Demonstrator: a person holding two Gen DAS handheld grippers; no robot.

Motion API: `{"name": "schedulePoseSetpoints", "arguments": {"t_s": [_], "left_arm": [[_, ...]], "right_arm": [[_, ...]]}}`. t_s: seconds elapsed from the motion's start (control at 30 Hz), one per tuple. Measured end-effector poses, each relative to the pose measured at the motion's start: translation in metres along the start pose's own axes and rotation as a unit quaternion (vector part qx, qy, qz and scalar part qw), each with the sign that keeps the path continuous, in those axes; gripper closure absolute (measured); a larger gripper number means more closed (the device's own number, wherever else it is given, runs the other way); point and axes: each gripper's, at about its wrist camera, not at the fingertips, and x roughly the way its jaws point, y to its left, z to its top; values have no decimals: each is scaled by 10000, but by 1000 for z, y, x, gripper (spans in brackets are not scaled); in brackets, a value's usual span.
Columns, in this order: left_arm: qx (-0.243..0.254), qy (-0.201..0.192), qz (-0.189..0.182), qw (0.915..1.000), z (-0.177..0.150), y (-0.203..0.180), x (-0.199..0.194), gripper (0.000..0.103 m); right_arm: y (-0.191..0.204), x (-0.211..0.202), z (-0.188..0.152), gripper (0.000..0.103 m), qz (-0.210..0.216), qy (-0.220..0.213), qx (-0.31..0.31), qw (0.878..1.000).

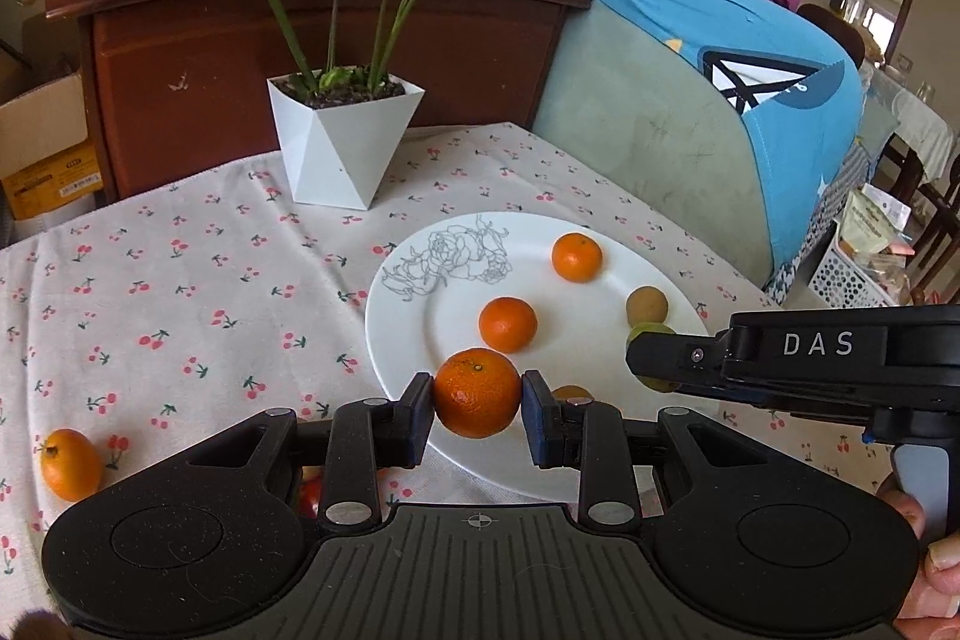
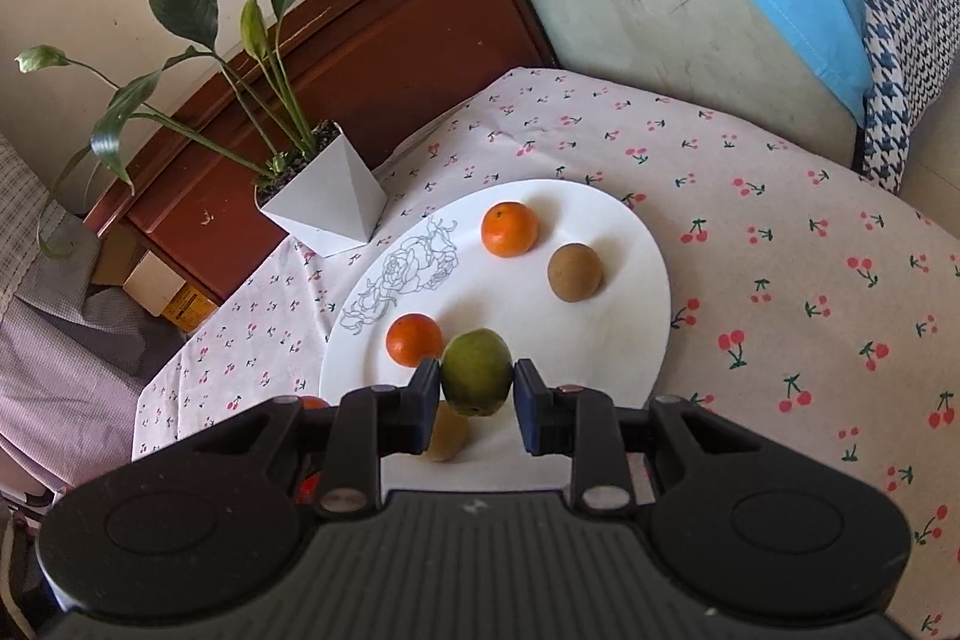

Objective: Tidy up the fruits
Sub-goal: 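Release the green fruit on the plate with the right tool while the left tool releases the orange there, then move both open tools back to the fruit pile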

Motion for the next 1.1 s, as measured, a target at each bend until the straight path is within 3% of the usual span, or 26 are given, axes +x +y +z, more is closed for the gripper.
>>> {"name": "schedulePoseSetpoints", "arguments": {"t_s": [0.43, 0.47, 0.53, 0.73, 1.1], "left_arm": [[-81, 39, 76, 9999, 7, 1, 23, 72], [-72, 28, 107, 9999, 9, 0, 22, 70], [-136, -11, 145, 9998, 12, 2, 19, 53], [-206, -198, 350, 9990, 22, 12, 0, 41], [-523, -328, 602, 9963, 19, 47, -34, 36]], "right_arm": [[-5, 20, 4, 74, -206, 48, 181, 9996], [-4, 19, 5, 74, -213, 9, 172, 9996], [-5, 18, 7, 74, -192, -56, 210, 9996], [-1, 13, 9, 69, 24, -110, 203, 9997], [33, 9, -5, 59, 472, -25, -424, 9980]]}}
